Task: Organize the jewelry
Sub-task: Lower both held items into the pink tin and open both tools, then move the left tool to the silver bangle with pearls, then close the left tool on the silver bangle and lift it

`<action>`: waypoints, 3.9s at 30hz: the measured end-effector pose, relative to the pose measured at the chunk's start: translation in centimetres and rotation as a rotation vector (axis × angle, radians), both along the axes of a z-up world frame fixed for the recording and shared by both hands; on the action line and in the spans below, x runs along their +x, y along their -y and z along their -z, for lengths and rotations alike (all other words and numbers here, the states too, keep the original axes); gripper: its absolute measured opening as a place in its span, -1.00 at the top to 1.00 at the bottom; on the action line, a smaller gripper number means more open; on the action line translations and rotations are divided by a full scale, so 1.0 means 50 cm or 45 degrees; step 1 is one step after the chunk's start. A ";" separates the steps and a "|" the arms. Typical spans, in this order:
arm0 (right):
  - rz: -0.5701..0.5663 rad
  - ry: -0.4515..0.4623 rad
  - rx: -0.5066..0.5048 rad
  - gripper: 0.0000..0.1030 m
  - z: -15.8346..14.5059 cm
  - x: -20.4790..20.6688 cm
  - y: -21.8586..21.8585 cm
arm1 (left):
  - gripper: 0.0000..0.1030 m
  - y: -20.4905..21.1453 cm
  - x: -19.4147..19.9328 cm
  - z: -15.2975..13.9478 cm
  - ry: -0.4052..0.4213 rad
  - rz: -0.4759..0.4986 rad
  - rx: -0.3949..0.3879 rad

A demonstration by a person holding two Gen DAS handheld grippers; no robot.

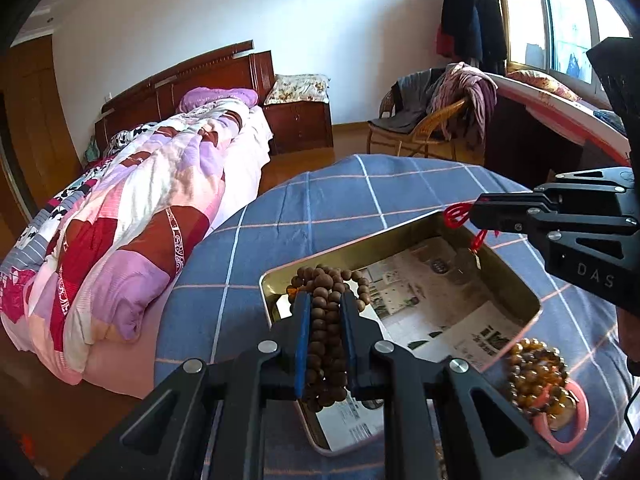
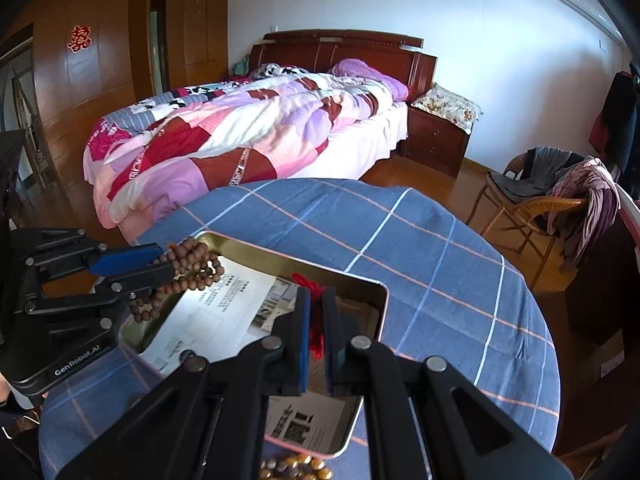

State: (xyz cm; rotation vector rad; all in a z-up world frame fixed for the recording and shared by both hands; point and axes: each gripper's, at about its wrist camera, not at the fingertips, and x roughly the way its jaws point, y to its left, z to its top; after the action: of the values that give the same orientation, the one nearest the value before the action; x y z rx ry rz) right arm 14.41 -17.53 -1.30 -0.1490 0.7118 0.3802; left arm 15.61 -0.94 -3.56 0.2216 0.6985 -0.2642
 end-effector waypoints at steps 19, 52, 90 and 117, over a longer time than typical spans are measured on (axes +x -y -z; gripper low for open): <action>0.082 -0.016 -0.065 0.17 0.061 -0.004 0.008 | -0.29 -0.009 -0.017 0.025 0.056 -0.056 0.010; 0.124 0.056 0.002 -0.05 0.055 -0.148 0.037 | -0.29 0.000 -0.160 0.026 0.063 -0.069 0.004; 0.205 0.018 0.016 -0.33 0.113 -0.221 0.078 | -0.01 0.013 -0.249 0.136 -0.141 -0.045 0.086; 0.252 0.013 0.048 -0.39 0.115 -0.217 0.093 | 0.92 -0.049 -0.249 0.042 -0.036 -0.047 -0.109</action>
State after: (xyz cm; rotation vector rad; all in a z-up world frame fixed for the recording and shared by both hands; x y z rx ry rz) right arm 3.57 -22.20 -7.04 -0.0440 0.7023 0.2034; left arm 3.18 1.51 -5.67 0.1236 0.7170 -0.2620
